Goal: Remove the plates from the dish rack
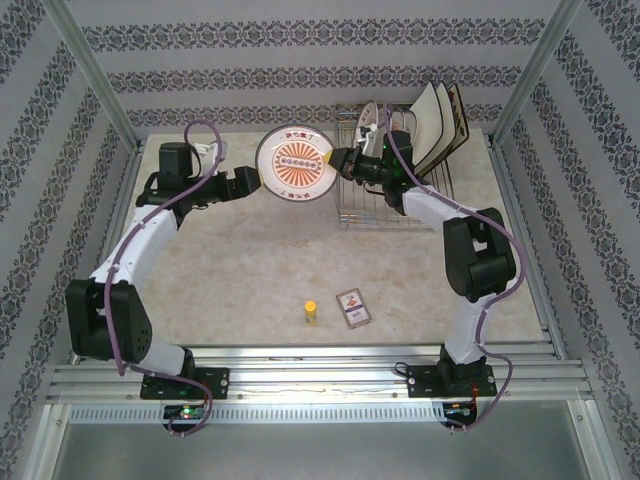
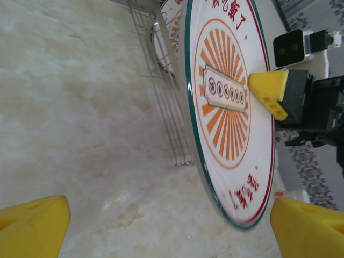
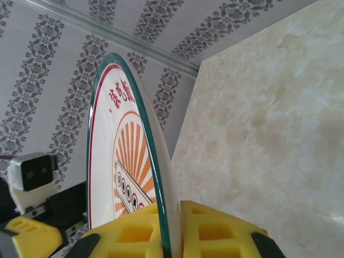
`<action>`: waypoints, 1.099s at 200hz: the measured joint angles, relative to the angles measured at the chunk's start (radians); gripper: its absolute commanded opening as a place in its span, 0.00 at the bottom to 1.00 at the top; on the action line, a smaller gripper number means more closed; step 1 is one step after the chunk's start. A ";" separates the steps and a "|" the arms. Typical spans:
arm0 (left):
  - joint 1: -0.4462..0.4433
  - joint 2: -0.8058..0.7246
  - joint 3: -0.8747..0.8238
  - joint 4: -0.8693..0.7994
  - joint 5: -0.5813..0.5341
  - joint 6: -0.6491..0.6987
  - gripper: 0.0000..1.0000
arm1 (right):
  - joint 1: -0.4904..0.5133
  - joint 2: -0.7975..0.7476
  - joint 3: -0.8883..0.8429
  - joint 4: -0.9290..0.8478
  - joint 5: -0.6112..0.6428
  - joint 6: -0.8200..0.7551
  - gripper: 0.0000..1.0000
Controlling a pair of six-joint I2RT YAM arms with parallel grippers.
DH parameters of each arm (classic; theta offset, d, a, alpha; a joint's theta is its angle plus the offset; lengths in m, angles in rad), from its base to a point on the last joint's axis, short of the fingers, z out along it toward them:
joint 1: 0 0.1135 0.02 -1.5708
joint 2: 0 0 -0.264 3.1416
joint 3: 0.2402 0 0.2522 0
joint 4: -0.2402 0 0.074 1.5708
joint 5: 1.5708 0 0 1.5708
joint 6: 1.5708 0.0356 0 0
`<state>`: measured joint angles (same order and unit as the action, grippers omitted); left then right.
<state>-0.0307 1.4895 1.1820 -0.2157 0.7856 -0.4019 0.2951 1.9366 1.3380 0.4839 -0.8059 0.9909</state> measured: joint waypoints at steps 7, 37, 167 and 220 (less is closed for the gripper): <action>0.000 0.012 -0.005 0.028 0.011 -0.022 0.89 | 0.006 0.002 0.004 0.000 -0.002 0.002 0.00; 0.000 0.057 -0.008 0.137 0.044 -0.100 0.75 | 0.026 0.002 0.011 0.000 -0.010 0.002 0.00; 0.012 0.075 -0.015 0.220 0.046 -0.216 0.00 | 0.055 0.015 0.094 -0.094 0.001 -0.079 0.36; 0.029 0.069 -0.070 0.224 -0.021 -0.214 0.00 | 0.054 0.010 0.228 -0.385 0.085 -0.191 0.98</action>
<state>-0.0017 1.5585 1.1118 0.0086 0.7643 -0.6159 0.3492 1.9469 1.5658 0.0986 -0.7204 0.7998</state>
